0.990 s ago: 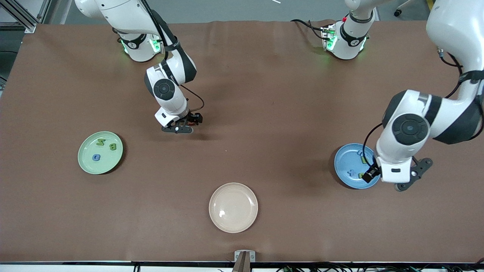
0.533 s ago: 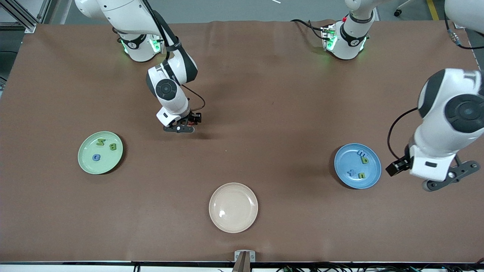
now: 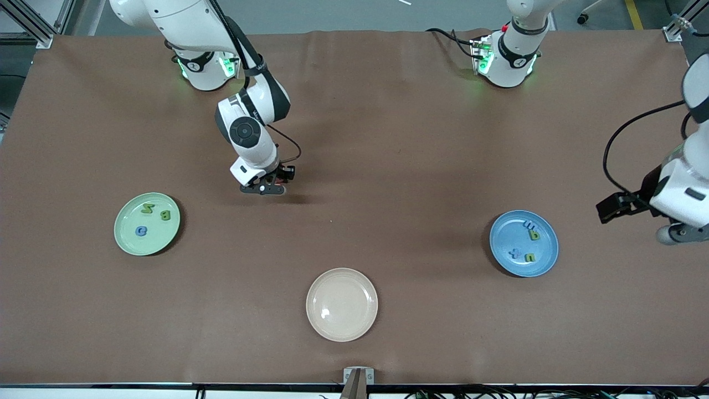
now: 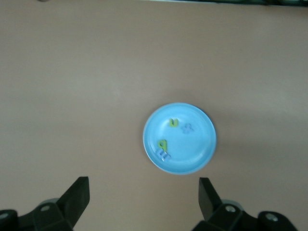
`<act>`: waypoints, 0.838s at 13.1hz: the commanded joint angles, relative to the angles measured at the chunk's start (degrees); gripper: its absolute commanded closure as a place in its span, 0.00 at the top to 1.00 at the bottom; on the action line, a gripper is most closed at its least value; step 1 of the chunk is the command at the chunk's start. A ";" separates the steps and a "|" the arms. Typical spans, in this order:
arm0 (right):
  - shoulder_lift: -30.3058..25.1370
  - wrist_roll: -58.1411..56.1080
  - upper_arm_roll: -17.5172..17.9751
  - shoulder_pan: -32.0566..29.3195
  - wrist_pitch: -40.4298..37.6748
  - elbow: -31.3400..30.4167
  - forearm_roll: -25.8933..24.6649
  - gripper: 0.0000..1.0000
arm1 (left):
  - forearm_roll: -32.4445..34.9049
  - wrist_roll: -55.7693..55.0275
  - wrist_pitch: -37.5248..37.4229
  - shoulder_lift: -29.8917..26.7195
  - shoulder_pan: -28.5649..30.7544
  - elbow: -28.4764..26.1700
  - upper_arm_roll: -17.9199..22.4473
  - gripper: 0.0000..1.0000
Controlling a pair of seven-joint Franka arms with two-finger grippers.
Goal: Sort upper and lower case letters into plates
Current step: 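Retract the left arm to rest while the right gripper grasps the pink G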
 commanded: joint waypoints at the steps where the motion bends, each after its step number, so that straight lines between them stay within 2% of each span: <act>1: 0.15 0.12 -0.50 0.96 0.84 -0.22 1.18 0.46 | -7.31 3.86 -2.88 -7.27 -1.91 -1.96 5.04 1.00; 3: 0.15 0.12 -0.50 0.96 0.84 -0.22 1.18 0.42 | -13.71 5.27 -3.15 -13.85 -15.49 -6.17 20.90 1.00; 4: 0.06 0.12 -0.50 0.96 0.76 -0.22 1.18 0.38 | -16.44 5.45 -3.85 -16.24 -18.78 -8.37 25.08 1.00; 6: -0.02 0.03 -0.50 0.96 0.49 -0.22 1.18 0.33 | -17.70 6.94 -5.87 -19.23 -21.08 -10.92 28.18 1.00; 8: -0.81 -0.06 -0.59 0.96 -0.30 -0.22 1.10 0.27 | -17.70 9.56 -5.88 -20.56 -27.83 -12.34 36.85 1.00; 11: -4.66 -1.46 -1.11 -0.18 -5.55 -0.04 0.66 0.22 | -17.62 12.30 -6.05 -20.92 -27.25 -12.69 37.34 1.00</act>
